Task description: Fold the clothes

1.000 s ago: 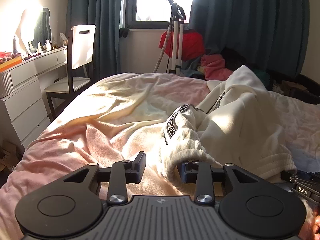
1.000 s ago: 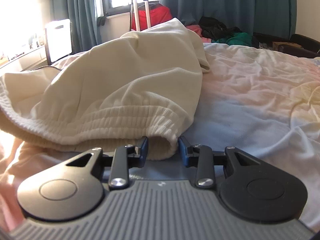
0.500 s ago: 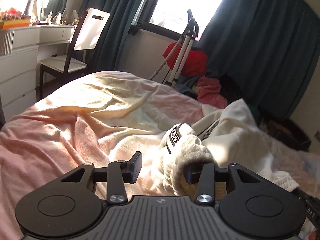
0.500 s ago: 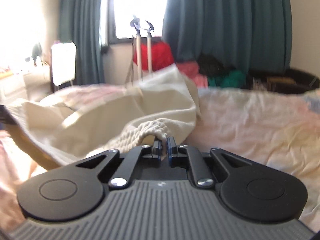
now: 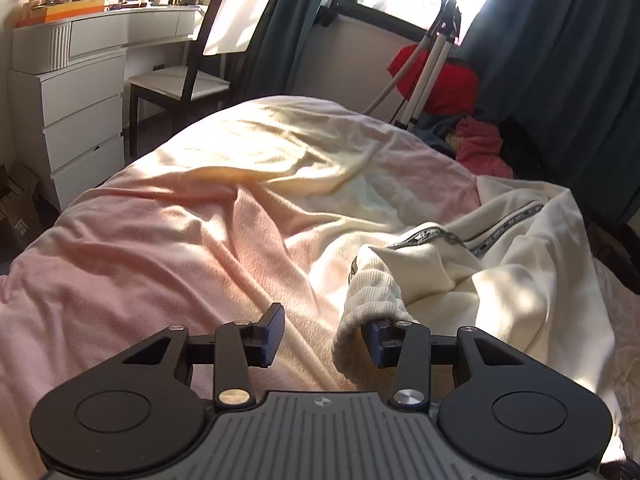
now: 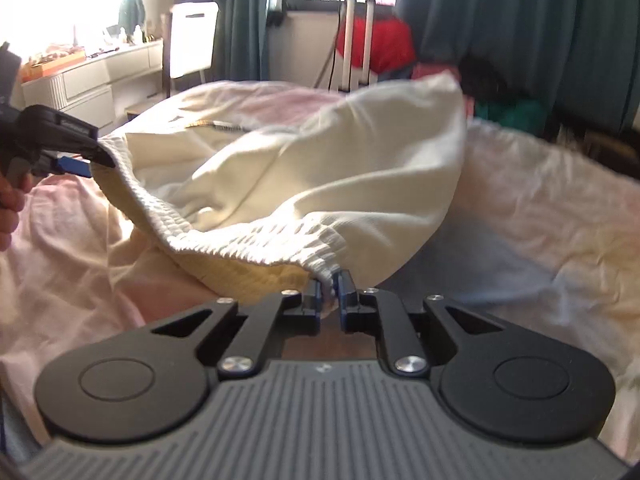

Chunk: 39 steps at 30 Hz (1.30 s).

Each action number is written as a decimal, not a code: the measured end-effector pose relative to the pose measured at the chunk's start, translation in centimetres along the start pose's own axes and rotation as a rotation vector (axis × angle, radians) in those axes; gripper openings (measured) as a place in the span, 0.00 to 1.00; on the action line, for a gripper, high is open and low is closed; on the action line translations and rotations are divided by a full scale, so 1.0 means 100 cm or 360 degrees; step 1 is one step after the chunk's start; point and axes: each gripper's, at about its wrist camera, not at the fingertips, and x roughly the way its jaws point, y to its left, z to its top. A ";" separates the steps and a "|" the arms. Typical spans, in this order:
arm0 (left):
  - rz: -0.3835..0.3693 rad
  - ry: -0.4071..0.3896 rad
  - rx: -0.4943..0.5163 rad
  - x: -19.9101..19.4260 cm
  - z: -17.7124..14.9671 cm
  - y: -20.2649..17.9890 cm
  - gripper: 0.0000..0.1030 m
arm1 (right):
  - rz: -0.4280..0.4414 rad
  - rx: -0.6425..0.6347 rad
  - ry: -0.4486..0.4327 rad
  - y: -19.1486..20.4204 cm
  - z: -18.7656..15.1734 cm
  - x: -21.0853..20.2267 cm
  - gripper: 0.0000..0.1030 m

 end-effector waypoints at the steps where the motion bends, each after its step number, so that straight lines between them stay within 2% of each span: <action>1: 0.0003 0.0012 0.0010 -0.003 -0.001 0.001 0.45 | 0.0012 0.0025 0.0004 -0.003 0.001 -0.002 0.14; 4: -0.0047 0.0033 -0.0057 -0.019 -0.002 0.005 0.53 | 0.0106 0.0185 0.0014 -0.016 0.005 -0.013 0.15; 7: -0.0149 -0.0029 -0.0167 -0.038 -0.003 0.010 0.56 | 0.0255 0.0438 0.0037 -0.037 0.007 -0.021 0.15; 8: -0.0194 -0.0061 -0.0201 -0.046 -0.004 0.012 0.62 | 0.0298 0.0517 0.0041 -0.044 0.007 -0.024 0.15; 9: -0.0230 -0.0100 -0.0216 -0.051 -0.003 0.012 0.66 | 0.0327 0.0588 0.0042 -0.048 0.007 -0.025 0.18; 10: -0.0263 -0.0141 -0.0226 -0.056 -0.002 0.011 0.72 | 0.0355 0.0658 0.0043 -0.053 0.006 -0.026 0.27; 11: -0.0296 -0.0182 -0.0237 -0.061 -0.001 0.011 0.77 | 0.0373 0.0728 0.0042 -0.058 0.005 -0.027 0.32; 13: -0.0359 -0.0245 -0.0243 -0.068 0.001 0.008 0.81 | 0.0396 0.0861 0.0041 -0.068 0.003 -0.026 0.49; 15: -0.0380 -0.0239 -0.0204 -0.061 0.004 0.002 0.82 | 0.0413 0.0975 0.0059 -0.076 -0.003 -0.019 0.50; 17: -0.0351 -0.0194 -0.0144 -0.048 0.004 -0.005 0.82 | 0.0430 0.1089 0.0078 -0.084 -0.009 -0.011 0.50; 21: -0.0209 -0.0072 0.0034 -0.012 0.003 -0.018 0.82 | 0.0438 0.1241 0.0206 -0.086 -0.026 0.020 0.50; 25: -0.0172 -0.0027 0.0238 0.019 0.002 -0.026 0.81 | 0.0452 0.1387 0.0324 -0.085 -0.041 0.050 0.50; 27: -0.0160 0.0019 0.0240 0.034 -0.002 -0.020 0.75 | 0.0510 0.1492 0.0320 -0.085 -0.046 0.058 0.50; 30: -0.0214 0.0087 0.0115 0.048 -0.006 -0.008 0.61 | 0.0519 0.1529 0.0294 -0.084 -0.045 0.061 0.51; 32: -0.0280 0.0075 0.0027 0.049 -0.004 0.001 0.37 | 0.0537 0.1511 0.0267 -0.082 -0.042 0.060 0.50; 35: -0.0412 0.0022 -0.0196 0.045 0.001 0.018 0.21 | 0.0584 0.1489 0.0219 -0.078 -0.036 0.054 0.49; 37: -0.0492 -0.0012 -0.0388 0.044 0.005 0.035 0.19 | 0.0629 0.1447 0.0161 -0.076 -0.028 0.045 0.47; 39: -0.0486 -0.0005 -0.0560 0.049 0.008 0.050 0.18 | 0.0691 0.1395 0.0111 -0.073 -0.020 0.037 0.47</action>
